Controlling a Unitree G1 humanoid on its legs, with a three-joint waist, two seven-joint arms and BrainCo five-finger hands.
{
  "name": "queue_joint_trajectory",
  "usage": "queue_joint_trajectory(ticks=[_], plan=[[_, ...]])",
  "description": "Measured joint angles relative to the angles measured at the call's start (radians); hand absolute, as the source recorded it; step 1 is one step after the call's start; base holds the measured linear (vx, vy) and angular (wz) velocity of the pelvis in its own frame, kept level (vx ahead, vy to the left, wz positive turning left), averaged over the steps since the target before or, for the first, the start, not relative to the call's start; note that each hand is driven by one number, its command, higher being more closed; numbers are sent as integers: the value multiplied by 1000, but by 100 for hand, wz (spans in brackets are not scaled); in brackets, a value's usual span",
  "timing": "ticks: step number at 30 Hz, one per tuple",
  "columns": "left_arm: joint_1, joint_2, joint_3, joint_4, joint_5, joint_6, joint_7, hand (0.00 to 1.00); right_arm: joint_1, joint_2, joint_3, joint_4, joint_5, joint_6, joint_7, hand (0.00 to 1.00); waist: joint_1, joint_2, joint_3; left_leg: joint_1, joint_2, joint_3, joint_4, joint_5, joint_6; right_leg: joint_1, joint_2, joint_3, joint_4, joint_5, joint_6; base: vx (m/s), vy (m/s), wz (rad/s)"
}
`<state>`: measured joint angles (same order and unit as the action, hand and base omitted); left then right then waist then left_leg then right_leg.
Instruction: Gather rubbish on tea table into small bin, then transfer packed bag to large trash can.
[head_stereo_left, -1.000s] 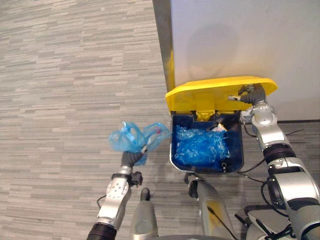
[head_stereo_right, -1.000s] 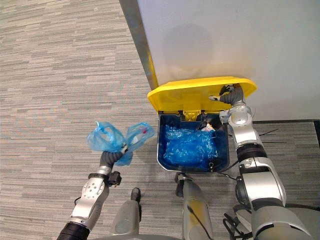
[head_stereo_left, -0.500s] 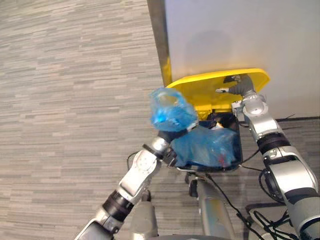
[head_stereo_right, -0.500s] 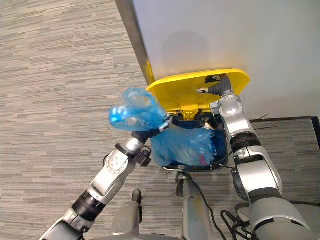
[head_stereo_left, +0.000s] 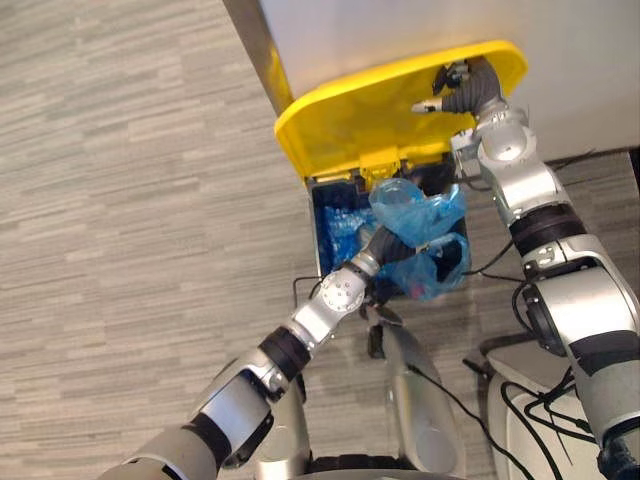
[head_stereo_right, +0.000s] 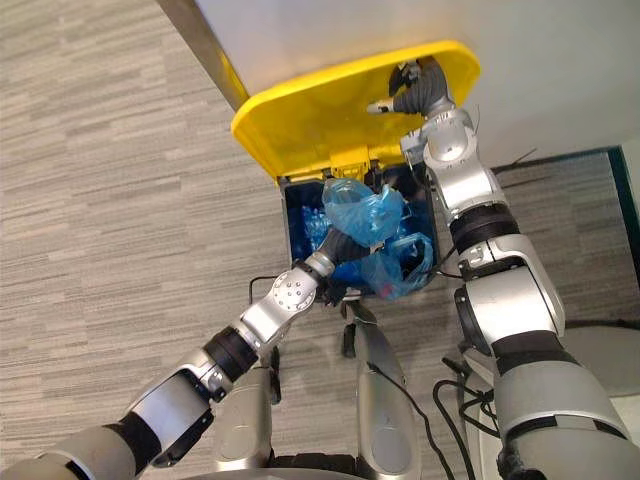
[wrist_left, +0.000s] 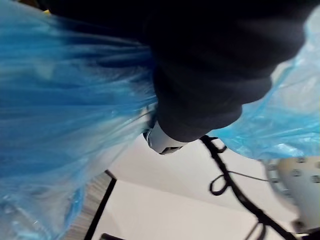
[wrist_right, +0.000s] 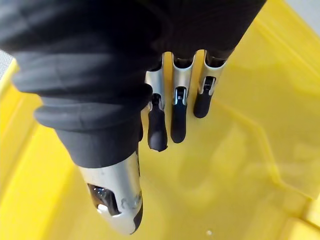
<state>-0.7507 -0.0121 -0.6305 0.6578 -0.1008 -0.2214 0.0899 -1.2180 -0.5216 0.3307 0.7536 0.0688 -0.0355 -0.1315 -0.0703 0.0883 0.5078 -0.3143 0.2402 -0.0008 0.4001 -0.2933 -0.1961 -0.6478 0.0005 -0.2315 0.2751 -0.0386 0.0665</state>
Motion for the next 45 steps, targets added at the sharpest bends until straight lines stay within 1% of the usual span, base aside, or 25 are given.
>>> queue_joint_trajectory(ticks=[2, 3, 4, 6, 9, 11, 12, 15, 16, 18, 21, 22, 24, 28, 29, 31, 33, 36, 37, 38, 41, 42, 43, 44, 45], plan=[[-43, -8, 38, 115, 49, 15, 5, 100, -2, -19, 23, -84, 0, -16, -2, 0, -9, -9, 6, -58, 6, 7, 38, -14, -1, -48, 8, 0, 3, 0, 0, 2, -63, -21], [-59, -8, 57, 166, 78, 23, 5, 0, -2, -26, 39, -114, 0, -29, -2, 0, -16, -17, 10, -73, 8, 9, 42, -16, -2, -63, 10, 1, 4, 0, 0, 24, -70, -12], [-80, -5, 102, 250, 119, 41, 10, 0, -2, -32, 61, -155, 0, -42, -3, 0, -28, -29, 19, -93, 15, 8, 54, -18, -5, -78, 16, 1, 4, 0, 0, 28, -74, -9], [-101, -6, 146, 310, 157, 62, 26, 0, -1, -42, 75, -193, 0, -52, -3, 0, -32, -37, 23, -114, 23, 10, 81, -26, -15, -99, 21, 0, 18, 1, -1, 28, -71, -12], [-132, -7, 252, 334, 235, 92, 66, 0, 14, -42, 76, -293, 1, -75, -5, 0, -30, -42, 26, -152, 36, 32, 95, -40, -28, -147, 19, -1, 36, 1, 0, 30, -88, -12], [-150, -9, 299, 334, 293, 112, 89, 0, 43, -33, 79, -351, 1, -81, -5, 0, -30, -42, 26, -180, 43, 45, 145, -41, -26, -159, 23, -7, 44, 1, 0, 44, -58, -9], [-154, -18, 323, 334, 328, 126, 96, 0, 68, -29, 81, -371, 0, -93, -4, 0, -30, -42, 26, -182, 61, 67, 157, -44, -22, -162, 23, -10, 61, 1, 0, 37, -56, -7], [-149, -28, 342, 333, 408, 149, 106, 0, 118, -5, 80, -408, -2, -113, -3, 0, -38, -54, 20, -154, 60, 87, 125, -48, -38, -160, 15, -1, 73, 1, 0, 62, -77, 17], [-149, -31, 349, 333, 418, 151, 105, 0, 120, 1, 80, -413, -3, -113, -1, 0, -37, -55, 21, -150, 61, 88, 144, -49, -37, -160, 15, -2, 75, 1, -1, 83, -25, -2], [-148, -38, 368, 333, 449, 169, 105, 0, 144, 24, 80, -425, -33, -116, 1, 0, -36, -60, 20, -150, 58, 112, 223, -80, -4, -159, 11, -7, 102, 3, -5, 75, 10, -14], [-138, -40, 366, 333, 468, 169, 103, 0, 177, 29, 81, -424, -42, -117, 3, 0, -41, -72, 17, -119, 51, 119, 142, -91, -14, -147, -4, 0, 100, 2, -5, 22, -17, 12], [-118, -36, 364, 333, 468, 170, 97, 0, 199, 37, 81, -416, -44, -116, 5, 0, -54, -78, 17, -88, 32, 111, 109, -83, -25, -119, -5, 2, 73, 2, -5, 73, 5, 35], [-81, -20, 358, 323, 467, 173, 83, 0, 236, 43, 79, -414, -54, -115, 12, 0, -47, -82, 15, -55, 23, 78, 105, -84, -20, -84, -1, -6, 76, 0, -11, 88, 21, 14], [22, 39, 347, 186, 464, 173, 81, 0, 333, 44, 43, -415, -79, -113, 38, 0, -46, -90, 11, 26, 7, 80, 46, -58, -11, -14, -21, -17, 73, -3, -19, 60, 27, 14], [74, 54, 348, 133, 454, 171, 79, 0, 394, 44, 21, -415, -80, -111, 48, 0, -33, -90, 10, 74, 5, 79, 24, -50, -9, 25, -23, -21, 77, -6, -27, 99, 67, 17], [175, 73, 353, 49, 394, 148, 73, 0, 503, 50, -24, -413, -97, -107, 52, 0, -23, -88, -33, 102, -2, 71, 9, -47, -5, 47, -43, -34, 104, -23, -46, 101, 67, 31], [321, 104, 375, -32, 311, 111, 63, 0, 640, 75, -83, -404, -113, -106, 69, 0, -4, -88, -105, 115, -19, 54, -7, -41, 4, 62, -68, -49, 114, -33, -53, 112, 77, 34], [518, 156, 447, -146, 194, 75, 34, 0, 799, 108, -150, -401, -119, -106, 80, 0, 28, -87, -106, 189, -35, 56, 23, -43, 7, 165, -93, -50, 115, -35, -54, 13, 112, 23], [551, 165, 465, -164, 171, 65, 27, 0, 829, 115, -162, -402, -119, -106, 83, 0, 31, -88, -106, 201, -39, 57, 33, -46, 13, 184, -98, -51, 113, -35, -54, -67, 136, 24], [626, 186, 509, -190, 133, 49, 13, 0, 889, 131, -182, -402, -119, -106, 89, 0, 37, -88, -110, 223, -51, 57, 48, -58, 35, 215, -112, -50, 112, -33, -56, -129, 152, 16], [779, 232, 635, -196, 74, 39, -12, 0, 1013, 174, -202, -403, -122, -109, 112, 0, 60, -103, -141, 247, -98, 91, 63, -65, 72, 238, -137, -15, 81, 10, -19, -169, 151, -17], [840, 242, 685, -196, 49, 40, -24, 0, 1066, 180, -209, -407, -139, -110, 124, 0, 68, -104, -144, 250, -112, 113, 77, -61, 95, 259, -142, -9, 31, 49, -5, -165, 120, -32], [867, 248, 706, -196, 32, 40, -27, 0, 1093, 185, -219, -408, -152, -110, 132, 0, 70, -106, -148, 246, -113, 121, 81, -54, 112, 269, -144, -4, -3, 59, 16, -273, 129, -38], [914, 250, 737, -197, 12, 41, -33, 0, 1148, 199, -237, -408, -161, -108, 143, 0, 80, -105, -163, 242, -109, 149, 65, -40, 133, 256, -155, -2, 0, 41, 39, -268, 74, -40], [952, 249, 771, -193, -2, 46, -44, 0, 1193, 213, -253, -407, -164, -108, 159, 0, 77, -105, -163, 247, -105, 165, 46, -19, 137, 206, -169, 16, 171, 14, -28, -278, 49, -33]])
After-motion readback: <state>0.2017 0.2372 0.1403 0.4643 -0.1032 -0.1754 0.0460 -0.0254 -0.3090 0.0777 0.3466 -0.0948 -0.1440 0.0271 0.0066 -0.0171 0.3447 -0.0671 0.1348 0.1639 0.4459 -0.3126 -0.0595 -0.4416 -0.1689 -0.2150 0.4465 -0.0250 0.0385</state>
